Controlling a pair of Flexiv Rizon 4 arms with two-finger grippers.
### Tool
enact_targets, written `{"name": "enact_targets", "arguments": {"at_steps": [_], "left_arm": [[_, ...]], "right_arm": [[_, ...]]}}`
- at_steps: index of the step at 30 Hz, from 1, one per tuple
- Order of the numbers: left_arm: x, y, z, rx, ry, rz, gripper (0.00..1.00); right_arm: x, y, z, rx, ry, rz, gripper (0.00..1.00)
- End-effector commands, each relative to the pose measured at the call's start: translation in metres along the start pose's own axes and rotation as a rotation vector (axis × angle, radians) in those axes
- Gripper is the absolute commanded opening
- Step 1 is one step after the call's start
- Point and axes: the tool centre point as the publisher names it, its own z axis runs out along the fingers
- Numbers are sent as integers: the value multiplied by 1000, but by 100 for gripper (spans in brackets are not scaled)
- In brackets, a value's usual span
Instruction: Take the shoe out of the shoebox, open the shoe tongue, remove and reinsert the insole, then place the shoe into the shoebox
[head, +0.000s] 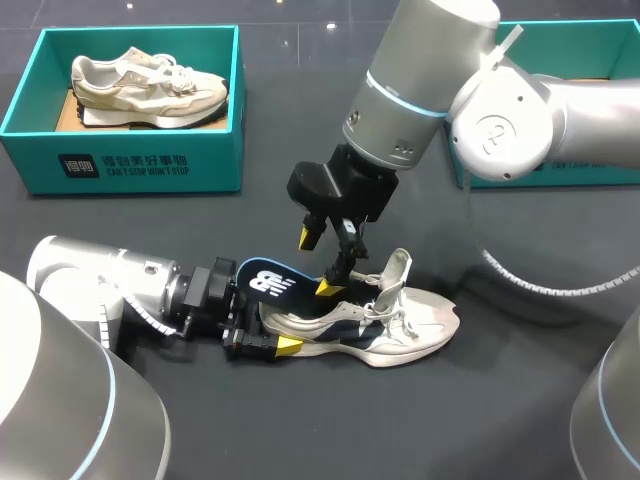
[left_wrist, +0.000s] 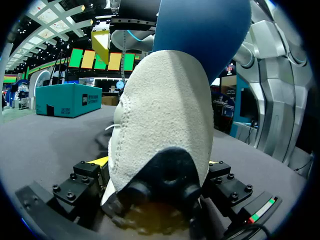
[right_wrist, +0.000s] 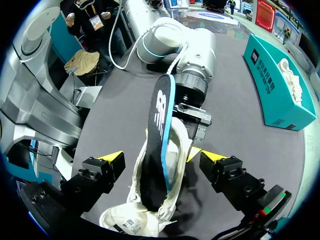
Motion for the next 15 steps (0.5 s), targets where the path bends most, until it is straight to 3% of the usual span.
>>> {"name": "enact_targets", "arguments": {"at_steps": [1, 5, 6, 10, 12, 14, 15], "left_arm": [[-2, 2, 1, 0, -1, 0, 0], [-2, 2, 1, 0, -1, 0, 0], [-2, 2, 1, 0, -1, 0, 0], [-2, 2, 1, 0, -1, 0, 0], [-2, 2, 1, 0, -1, 0, 0], [-2, 2, 1, 0, -1, 0, 0], [-2, 2, 1, 0, -1, 0, 0]], "right_arm": [[1, 1, 1, 2, -2, 1, 100], [-2, 3, 2, -25, 27, 46, 100], [-3, 5, 1, -74, 35, 51, 100], [-6, 10, -3, -105, 125, 172, 100], [-6, 12, -4, -105, 139, 191, 85], [-5, 14, -5, -113, 149, 208, 86], [-5, 15, -5, -119, 154, 220, 80]]}}
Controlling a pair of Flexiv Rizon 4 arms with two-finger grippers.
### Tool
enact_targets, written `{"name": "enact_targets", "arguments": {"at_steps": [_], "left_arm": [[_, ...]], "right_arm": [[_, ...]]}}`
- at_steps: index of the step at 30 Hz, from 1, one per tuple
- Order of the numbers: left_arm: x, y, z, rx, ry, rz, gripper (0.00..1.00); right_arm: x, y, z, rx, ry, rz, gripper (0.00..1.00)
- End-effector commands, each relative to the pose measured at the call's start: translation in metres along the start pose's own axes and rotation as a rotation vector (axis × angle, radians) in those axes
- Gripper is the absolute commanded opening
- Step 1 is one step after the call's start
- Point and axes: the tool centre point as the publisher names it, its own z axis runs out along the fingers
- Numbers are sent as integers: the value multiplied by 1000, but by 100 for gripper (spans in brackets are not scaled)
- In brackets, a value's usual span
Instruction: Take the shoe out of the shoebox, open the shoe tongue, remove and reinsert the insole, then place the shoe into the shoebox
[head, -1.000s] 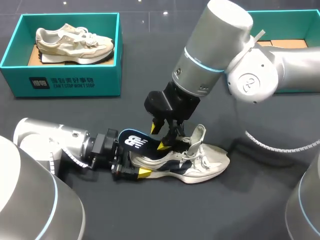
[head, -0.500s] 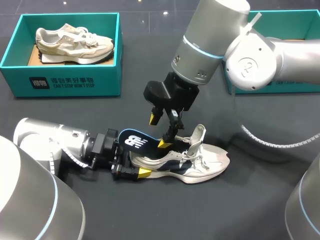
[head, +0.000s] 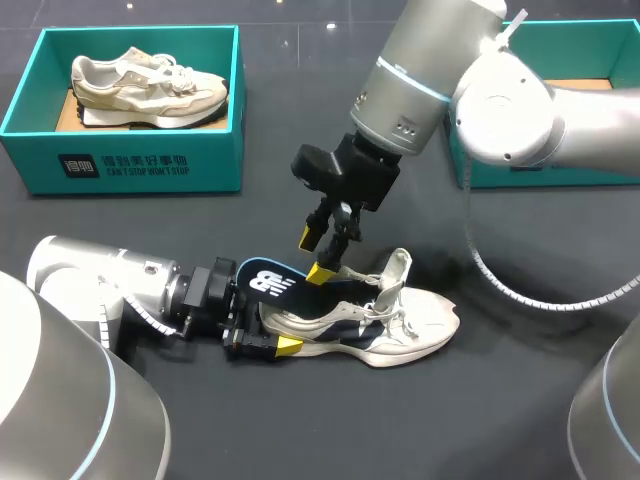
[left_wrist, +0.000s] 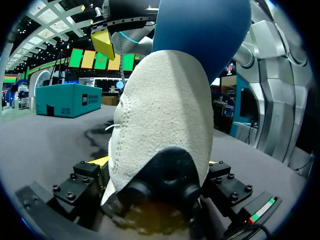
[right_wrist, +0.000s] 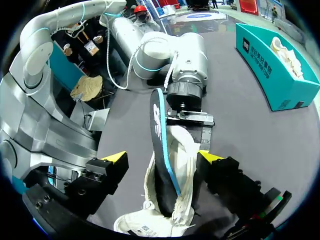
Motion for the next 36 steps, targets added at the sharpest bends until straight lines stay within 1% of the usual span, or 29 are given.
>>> {"name": "enact_targets", "arguments": {"at_steps": [1, 4, 6, 9, 11, 13, 15, 17, 18, 28, 36], "left_arm": [[-2, 2, 1, 0, -1, 0, 0], [-2, 2, 1, 0, -1, 0, 0], [-2, 2, 1, 0, -1, 0, 0], [-2, 2, 1, 0, -1, 0, 0], [-2, 2, 1, 0, -1, 0, 0], [-2, 2, 1, 0, -1, 0, 0], [-2, 2, 1, 0, -1, 0, 0], [-2, 2, 1, 0, -1, 0, 0], [-2, 2, 1, 0, -1, 0, 0], [-2, 2, 1, 0, -1, 0, 0], [-2, 2, 1, 0, -1, 0, 0]], "right_arm": [[-4, 4, 4, -10, 32, 22, 74], [-3, 4, 8, -21, 42, 32, 73], [-2, 5, 11, -25, 47, 32, 76], [-1, 4, 15, -37, 58, 45, 71], [-2, 4, 18, -48, 72, 57, 70], [-2, 3, 22, -59, 91, 72, 65], [-2, 2, 25, -69, 102, 86, 58], [-1, 0, 27, -82, 108, 92, 56], [-1, -1, 27, -94, 113, 94, 50], [-3, -7, 35, -142, 164, 86, 48], [1, -8, 42, -161, 195, 84, 47]]}}
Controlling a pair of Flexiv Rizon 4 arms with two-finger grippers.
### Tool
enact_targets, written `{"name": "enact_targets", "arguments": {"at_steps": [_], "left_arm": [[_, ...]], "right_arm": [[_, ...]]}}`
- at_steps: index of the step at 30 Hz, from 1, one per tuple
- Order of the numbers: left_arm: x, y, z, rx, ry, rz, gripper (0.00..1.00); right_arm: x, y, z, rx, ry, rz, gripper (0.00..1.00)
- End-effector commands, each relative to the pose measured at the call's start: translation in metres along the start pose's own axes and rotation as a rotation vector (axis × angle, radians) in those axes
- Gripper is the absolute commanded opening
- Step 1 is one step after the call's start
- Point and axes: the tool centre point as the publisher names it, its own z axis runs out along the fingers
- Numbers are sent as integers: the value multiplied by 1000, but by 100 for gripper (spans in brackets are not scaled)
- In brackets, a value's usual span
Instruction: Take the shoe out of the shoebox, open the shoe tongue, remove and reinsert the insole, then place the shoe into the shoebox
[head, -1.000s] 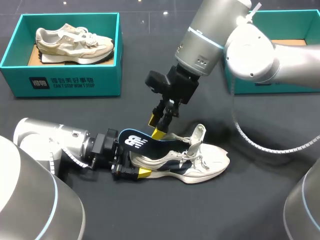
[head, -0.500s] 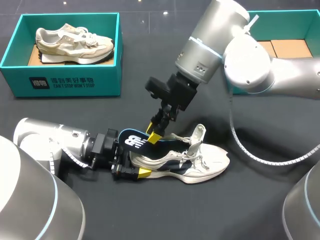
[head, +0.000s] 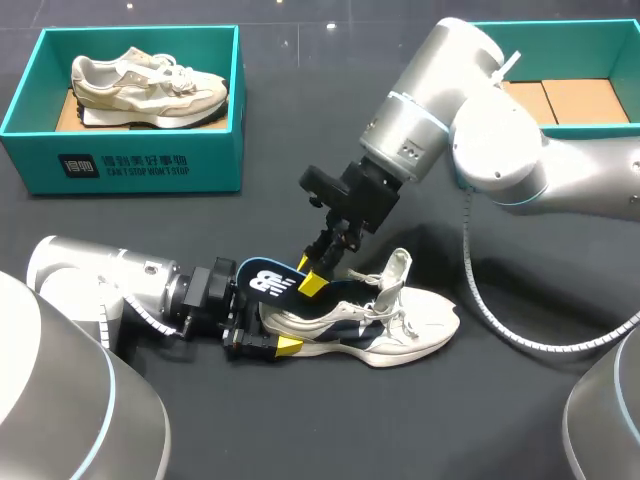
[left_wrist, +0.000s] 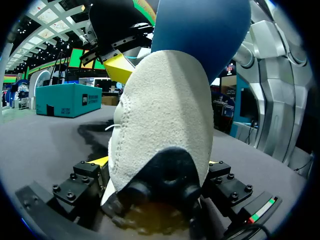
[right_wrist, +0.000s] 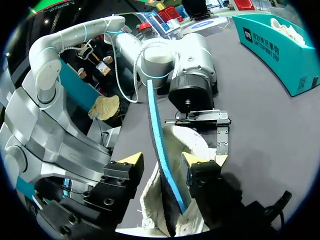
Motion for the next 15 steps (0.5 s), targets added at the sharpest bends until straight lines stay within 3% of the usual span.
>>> {"name": "enact_targets", "arguments": {"at_steps": [1, 15], "left_arm": [[-2, 2, 1, 0, -1, 0, 0], [-2, 2, 1, 0, -1, 0, 0]], "right_arm": [[-1, -1, 6, -7, 10, -1, 47], [-2, -2, 13, -20, 41, -19, 41]]}}
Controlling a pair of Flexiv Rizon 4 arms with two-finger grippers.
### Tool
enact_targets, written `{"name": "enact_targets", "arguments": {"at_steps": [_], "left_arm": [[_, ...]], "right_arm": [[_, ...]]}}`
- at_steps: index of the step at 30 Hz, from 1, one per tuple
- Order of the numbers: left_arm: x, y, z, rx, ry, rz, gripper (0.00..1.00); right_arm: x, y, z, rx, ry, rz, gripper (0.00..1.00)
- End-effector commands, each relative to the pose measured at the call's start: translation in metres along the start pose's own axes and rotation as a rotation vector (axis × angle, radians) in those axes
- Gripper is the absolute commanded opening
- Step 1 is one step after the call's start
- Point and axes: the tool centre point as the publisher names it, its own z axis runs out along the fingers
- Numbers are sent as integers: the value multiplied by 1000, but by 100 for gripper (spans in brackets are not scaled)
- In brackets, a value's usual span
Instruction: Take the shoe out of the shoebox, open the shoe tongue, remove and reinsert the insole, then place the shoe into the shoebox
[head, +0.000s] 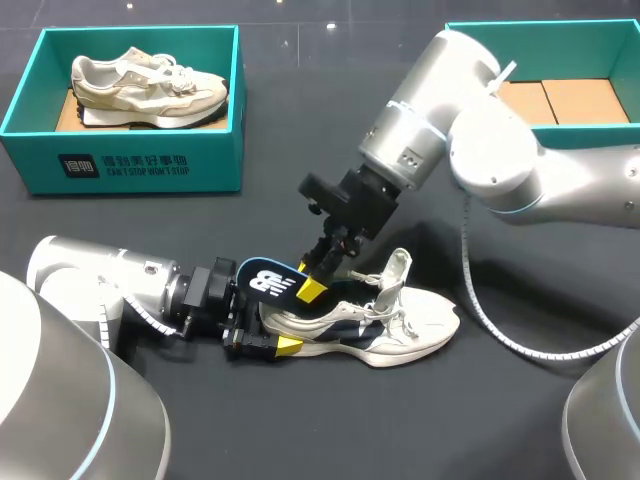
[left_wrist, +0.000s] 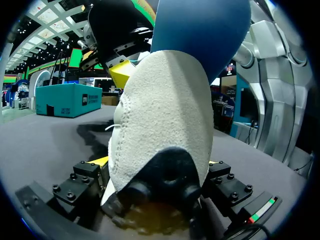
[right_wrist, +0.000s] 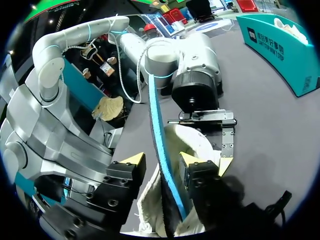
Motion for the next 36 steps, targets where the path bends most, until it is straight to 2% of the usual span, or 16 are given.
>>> {"name": "enact_targets", "arguments": {"at_steps": [1, 11, 16, 23, 26, 29, 36], "left_arm": [[-2, 2, 1, 0, -1, 0, 0], [-2, 2, 1, 0, -1, 0, 0], [-2, 2, 1, 0, -1, 0, 0], [-2, 2, 1, 0, -1, 0, 0], [-2, 2, 1, 0, -1, 0, 0], [-2, 2, 1, 0, -1, 0, 0], [-2, 2, 1, 0, -1, 0, 0]], "right_arm": [[-3, 1, 5, 0, 7, -2, 40], [-1, 4, 10, 0, 19, 1, 39], [-1, 3, 13, -6, 24, 4, 29], [1, 2, 16, -9, 25, 6, 24], [2, 2, 16, -8, 26, 5, 17], [2, 3, 16, -6, 25, 3, 0], [4, 14, 11, 13, 18, -24, 0]]}}
